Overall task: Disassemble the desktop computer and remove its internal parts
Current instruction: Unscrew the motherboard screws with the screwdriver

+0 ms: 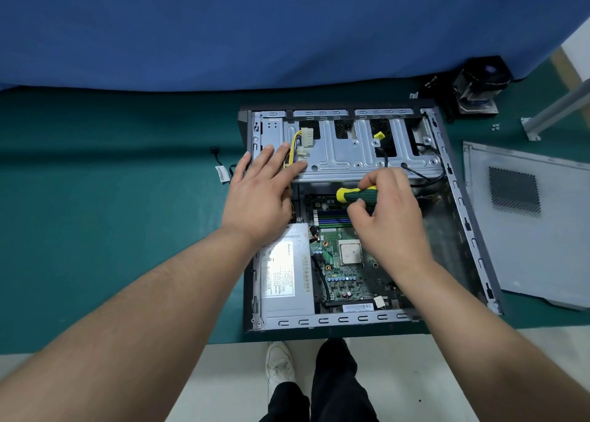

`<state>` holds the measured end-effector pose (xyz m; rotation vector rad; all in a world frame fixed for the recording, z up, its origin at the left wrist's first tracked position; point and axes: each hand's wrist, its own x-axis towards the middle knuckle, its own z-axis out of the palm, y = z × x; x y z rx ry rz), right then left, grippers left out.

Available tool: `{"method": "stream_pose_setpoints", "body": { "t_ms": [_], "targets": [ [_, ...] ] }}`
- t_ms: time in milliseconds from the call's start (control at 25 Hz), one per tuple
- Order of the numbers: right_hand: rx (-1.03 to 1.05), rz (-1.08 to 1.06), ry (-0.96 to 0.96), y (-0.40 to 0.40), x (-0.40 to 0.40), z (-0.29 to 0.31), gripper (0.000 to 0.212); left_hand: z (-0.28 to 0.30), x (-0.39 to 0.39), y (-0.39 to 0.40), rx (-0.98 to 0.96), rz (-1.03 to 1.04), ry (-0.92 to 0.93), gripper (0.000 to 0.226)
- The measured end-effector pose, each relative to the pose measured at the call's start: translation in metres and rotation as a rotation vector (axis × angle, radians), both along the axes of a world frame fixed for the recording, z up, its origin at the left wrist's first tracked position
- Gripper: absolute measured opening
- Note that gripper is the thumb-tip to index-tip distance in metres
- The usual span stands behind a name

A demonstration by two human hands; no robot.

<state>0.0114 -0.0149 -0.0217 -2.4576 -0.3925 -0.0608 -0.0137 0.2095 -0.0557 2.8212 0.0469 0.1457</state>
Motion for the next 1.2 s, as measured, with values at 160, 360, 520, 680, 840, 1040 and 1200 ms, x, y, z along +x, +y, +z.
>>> {"method": "stream_pose_setpoints", "body": {
  "t_ms": [160,360,520,680,840,1040,1200],
  "targets": [
    [0.094,-0.100,0.072,-0.017,-0.010,0.023,0.021,0.003,-0.003,-0.003,0.013,0.003,-0.013,0.058],
    [0.246,-0.278,0.148,-0.047,-0.026,0.065,0.021,0.020,-0.015,-0.018,0.068,-0.094,-0.066,0.059],
    [0.350,-0.375,0.202,-0.076,-0.028,0.096,0.018,0.058,-0.017,-0.072,-0.764,0.211,0.034,0.037],
    [0.489,-0.402,0.279,-0.090,-0.026,0.108,0.019,0.090,0.002,-0.112,-1.779,0.801,0.352,0.014],
    [0.532,-0.409,0.330,-0.108,-0.007,0.112,0.018,0.108,0.020,-0.129,-2.152,0.853,0.429,0.017],
    [0.541,-0.376,0.382,-0.130,0.031,0.107,0.019,0.105,0.046,-0.147,-2.137,0.875,0.427,0.022],
    [1.047,-0.383,0.546,-0.144,0.060,0.106,0.022,0.098,0.061,-0.161,-2.181,0.927,0.433,0.024]
  ]
}}
